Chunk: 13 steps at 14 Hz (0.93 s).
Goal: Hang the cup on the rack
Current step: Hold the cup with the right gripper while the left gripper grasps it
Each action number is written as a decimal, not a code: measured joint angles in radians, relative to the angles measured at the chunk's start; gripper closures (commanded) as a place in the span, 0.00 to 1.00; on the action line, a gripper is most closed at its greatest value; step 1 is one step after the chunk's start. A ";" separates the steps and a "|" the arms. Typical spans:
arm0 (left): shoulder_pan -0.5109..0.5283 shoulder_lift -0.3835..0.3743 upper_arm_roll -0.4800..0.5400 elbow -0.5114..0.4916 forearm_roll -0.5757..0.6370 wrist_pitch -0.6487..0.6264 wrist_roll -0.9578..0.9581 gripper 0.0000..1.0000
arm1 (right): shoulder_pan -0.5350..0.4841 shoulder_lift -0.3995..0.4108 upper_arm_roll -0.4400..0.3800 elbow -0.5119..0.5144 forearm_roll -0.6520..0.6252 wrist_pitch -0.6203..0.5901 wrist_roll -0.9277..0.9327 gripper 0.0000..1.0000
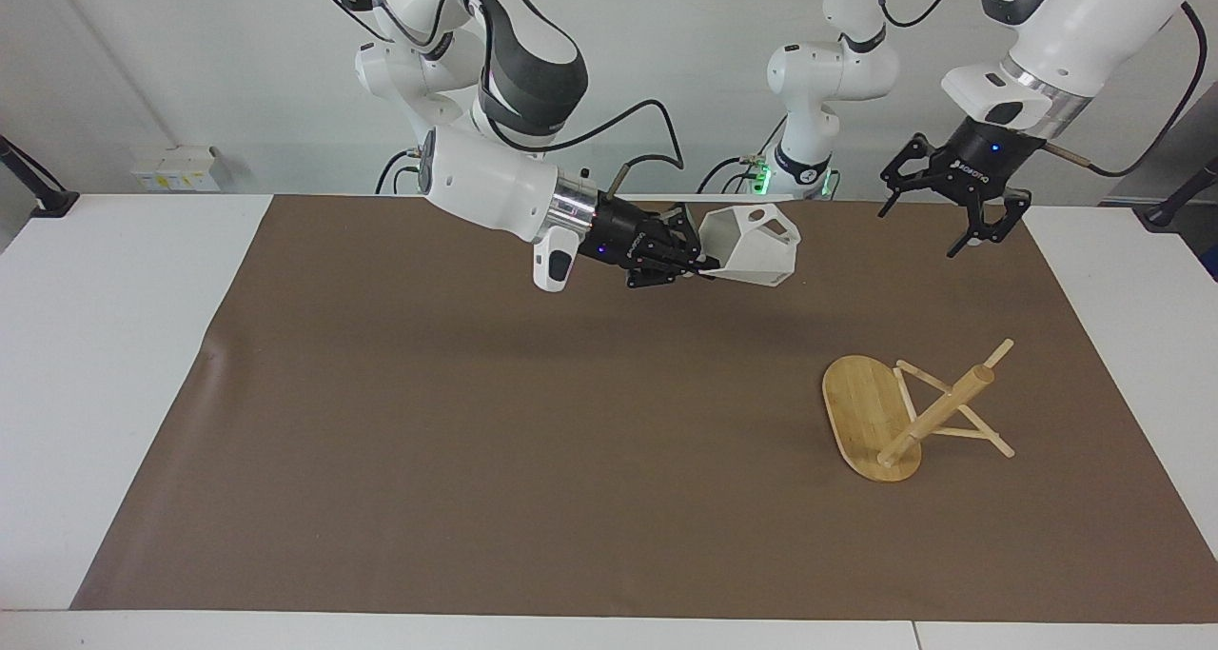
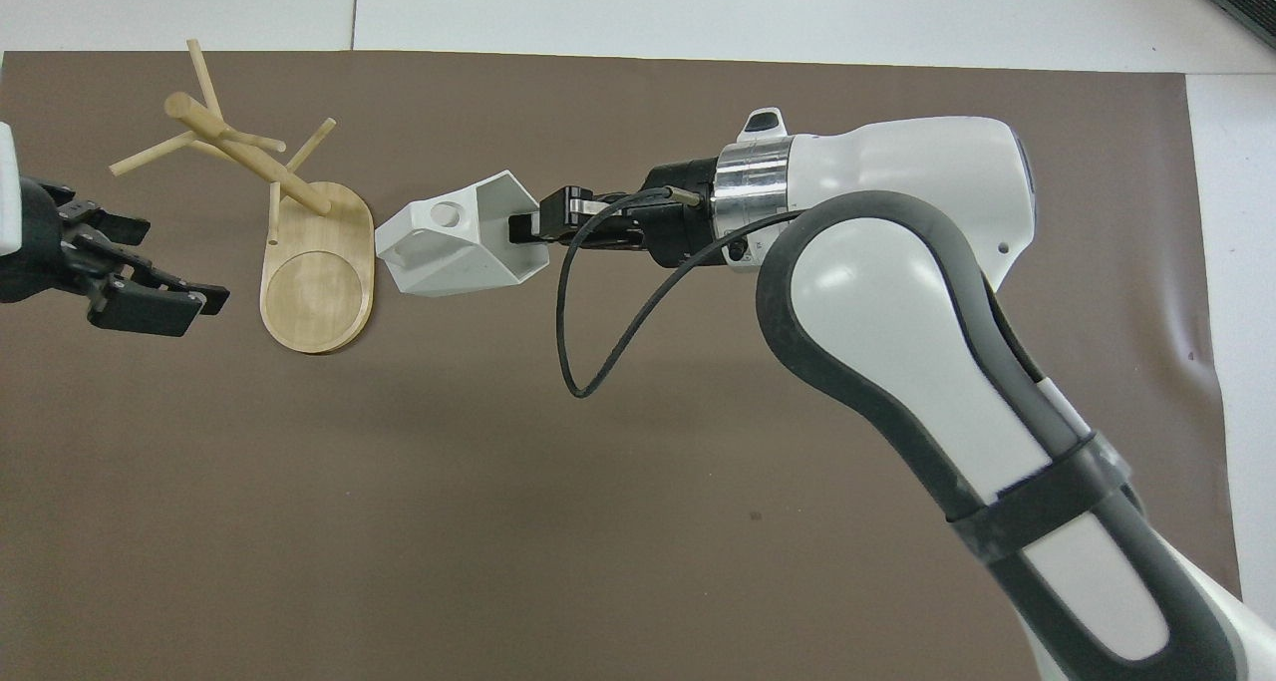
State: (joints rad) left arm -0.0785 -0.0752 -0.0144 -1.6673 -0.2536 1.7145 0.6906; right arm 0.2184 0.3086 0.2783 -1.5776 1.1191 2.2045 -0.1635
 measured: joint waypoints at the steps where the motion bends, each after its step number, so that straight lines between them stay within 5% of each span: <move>1: 0.000 -0.002 -0.001 -0.006 -0.009 0.011 0.072 0.00 | 0.002 0.000 0.000 0.000 0.000 0.000 0.000 1.00; 13: 0.000 -0.023 0.005 -0.137 -0.299 0.055 0.677 0.00 | 0.029 0.000 0.001 0.000 0.000 0.003 0.000 1.00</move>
State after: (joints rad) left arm -0.0781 -0.0983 -0.0092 -1.8039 -0.5528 1.7691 1.3678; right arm 0.2475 0.3086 0.2792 -1.5776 1.1193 2.2079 -0.1635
